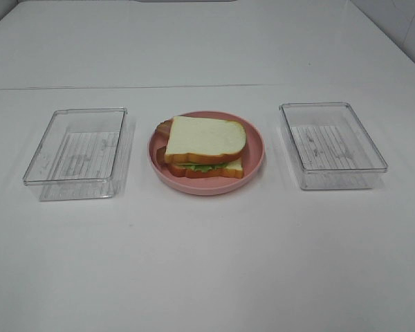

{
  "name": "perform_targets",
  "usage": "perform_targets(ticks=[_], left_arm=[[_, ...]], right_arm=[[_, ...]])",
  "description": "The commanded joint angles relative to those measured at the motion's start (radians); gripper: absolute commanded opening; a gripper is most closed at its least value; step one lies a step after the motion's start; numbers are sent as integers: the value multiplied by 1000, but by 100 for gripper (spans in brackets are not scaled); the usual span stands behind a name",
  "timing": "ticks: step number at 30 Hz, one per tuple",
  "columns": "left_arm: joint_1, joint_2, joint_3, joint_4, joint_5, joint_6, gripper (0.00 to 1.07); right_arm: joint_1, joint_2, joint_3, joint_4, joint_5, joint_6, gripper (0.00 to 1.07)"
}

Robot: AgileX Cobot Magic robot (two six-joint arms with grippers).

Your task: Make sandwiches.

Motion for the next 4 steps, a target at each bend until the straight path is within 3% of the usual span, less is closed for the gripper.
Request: perform_targets(ticks=[1, 4], left_arm=[[0, -19, 2, -8, -4, -5, 98], [0, -19, 2, -8, -4, -5, 98]], right_arm=[[-4, -34, 4, -5, -8, -7, 91], [-4, -34, 4, -5, -8, -7, 91]])
